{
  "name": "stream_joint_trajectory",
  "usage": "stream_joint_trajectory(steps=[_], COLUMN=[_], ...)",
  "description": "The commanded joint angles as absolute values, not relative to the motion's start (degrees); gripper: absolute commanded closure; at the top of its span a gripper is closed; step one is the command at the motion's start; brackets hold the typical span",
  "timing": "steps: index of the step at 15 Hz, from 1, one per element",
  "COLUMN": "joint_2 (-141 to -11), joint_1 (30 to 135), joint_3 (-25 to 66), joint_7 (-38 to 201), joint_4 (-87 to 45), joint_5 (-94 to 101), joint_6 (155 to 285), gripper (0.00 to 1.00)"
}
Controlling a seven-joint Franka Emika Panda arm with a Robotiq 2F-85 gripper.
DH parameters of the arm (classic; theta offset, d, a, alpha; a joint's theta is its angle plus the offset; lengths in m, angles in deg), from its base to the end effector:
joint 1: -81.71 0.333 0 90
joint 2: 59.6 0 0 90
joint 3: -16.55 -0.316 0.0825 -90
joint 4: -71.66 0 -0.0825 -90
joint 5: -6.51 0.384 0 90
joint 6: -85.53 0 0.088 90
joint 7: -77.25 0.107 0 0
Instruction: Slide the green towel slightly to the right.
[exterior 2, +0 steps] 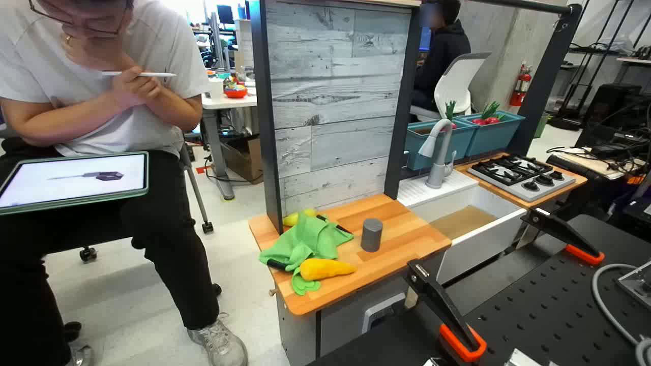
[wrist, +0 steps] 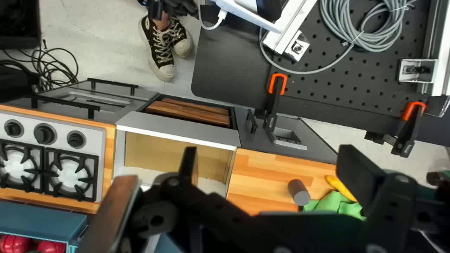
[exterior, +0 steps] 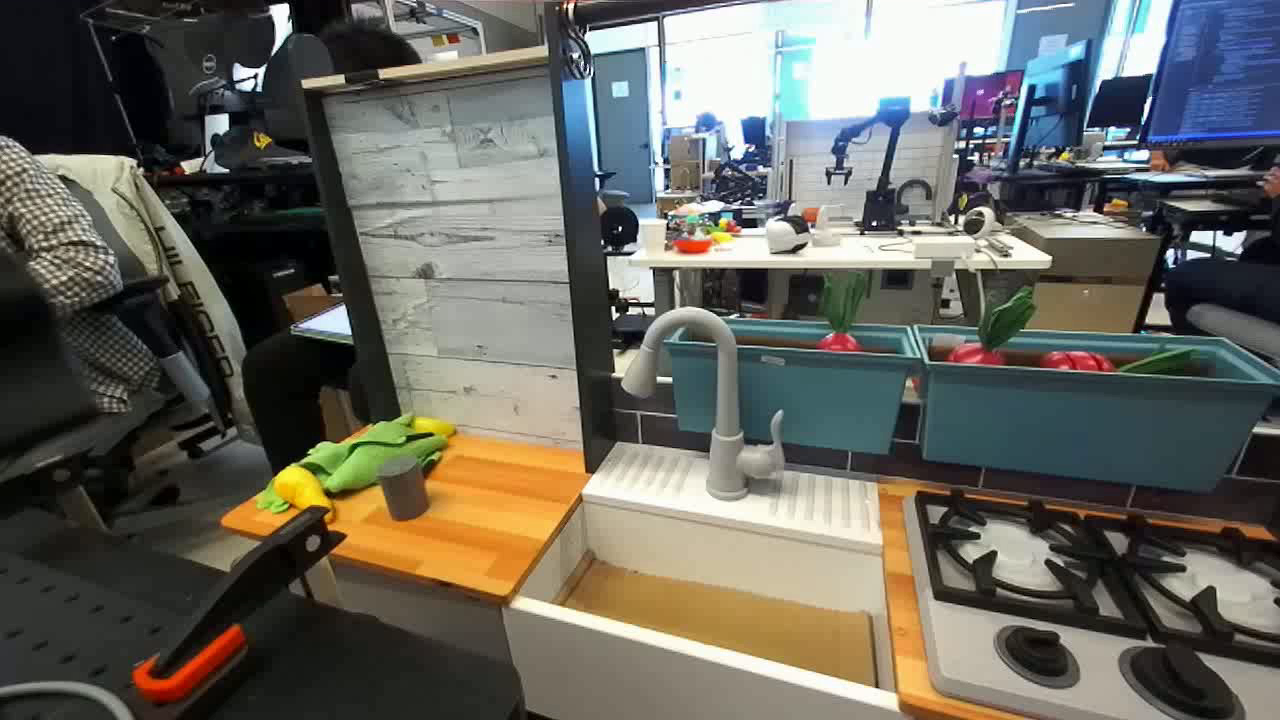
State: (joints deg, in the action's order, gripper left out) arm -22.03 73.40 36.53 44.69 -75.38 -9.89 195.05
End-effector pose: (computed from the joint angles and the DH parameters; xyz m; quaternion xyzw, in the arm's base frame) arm 0.3040 -0.1905 0.4617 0.9921 0.1218 -0.0219 0.0215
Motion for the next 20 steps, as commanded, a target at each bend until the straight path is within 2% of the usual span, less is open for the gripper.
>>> stream_joint_trajectory(steps=[1, 8, 12, 20], joint_2=[-22.1, -22.1, -25.5, -42.9], joint_1=[73.1, 73.1, 74.1, 78.3], joint_3=[36.2, 36.2, 35.8, 34.8], joint_7=[44.5, 44.5, 46.8, 47.7], joint_4=[-75.3, -75.3, -75.5, -73.9], joint_5=[-9.7, -9.7, -8.5, -1.1], joint_6=[195.0, 195.0, 199.1, 215.8], gripper=[0.0, 0.0, 0.0, 0.0])
